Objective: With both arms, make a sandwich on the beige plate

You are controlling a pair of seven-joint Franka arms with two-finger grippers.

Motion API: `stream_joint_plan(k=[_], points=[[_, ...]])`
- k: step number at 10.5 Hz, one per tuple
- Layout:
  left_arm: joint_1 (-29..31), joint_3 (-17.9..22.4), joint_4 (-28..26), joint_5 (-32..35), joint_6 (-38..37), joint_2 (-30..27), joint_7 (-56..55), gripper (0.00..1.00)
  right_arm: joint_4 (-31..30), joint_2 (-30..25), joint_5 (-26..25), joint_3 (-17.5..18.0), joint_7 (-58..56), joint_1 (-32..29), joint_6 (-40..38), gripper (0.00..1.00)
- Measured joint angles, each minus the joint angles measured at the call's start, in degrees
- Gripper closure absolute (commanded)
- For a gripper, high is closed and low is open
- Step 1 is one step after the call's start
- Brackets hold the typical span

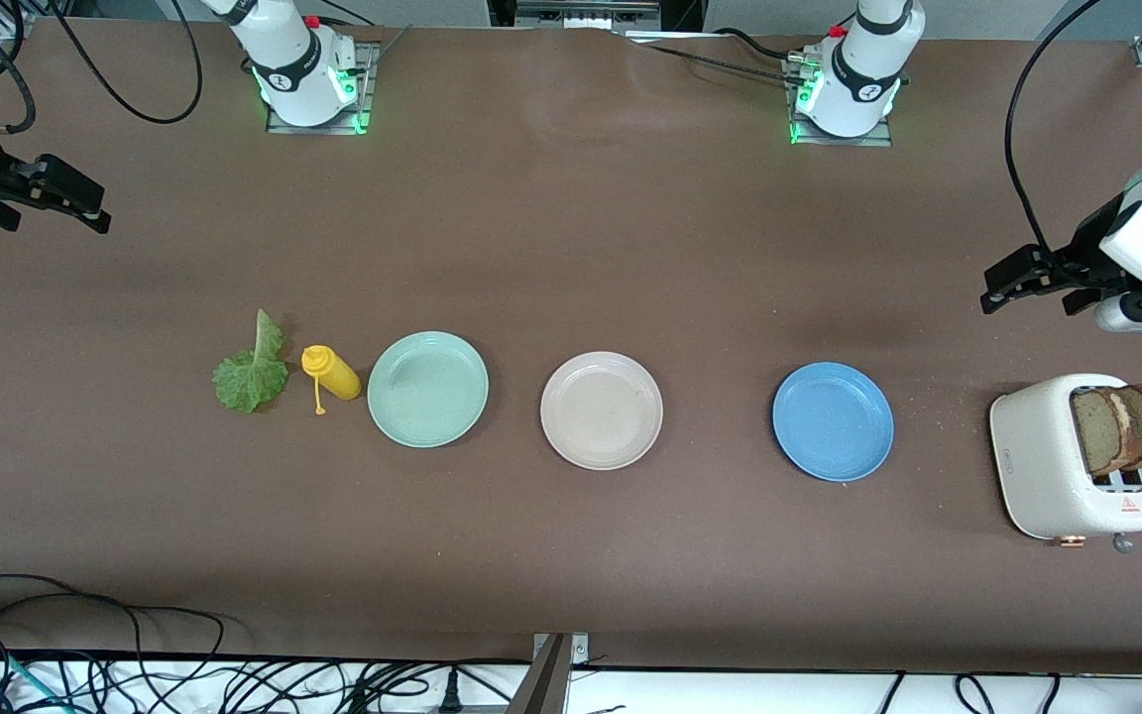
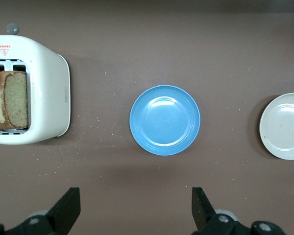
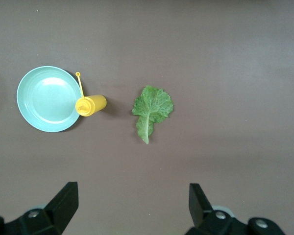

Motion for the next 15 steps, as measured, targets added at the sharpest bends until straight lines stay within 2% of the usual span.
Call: stream_joint_plan(k=[7,15], points=[[0.0,0.0,0.0,0.0,0.0,0.0,0.0,0.0,0.23,0.08,-0.01,0.52,-0.07,-0.05,2.7,0.0],[0.0,0.04,0.0,0.0,0.0,0.0,0.0,0.0,3.29,1.8,-0.89,0.87,-0.08,0.1,4.01,0.0]])
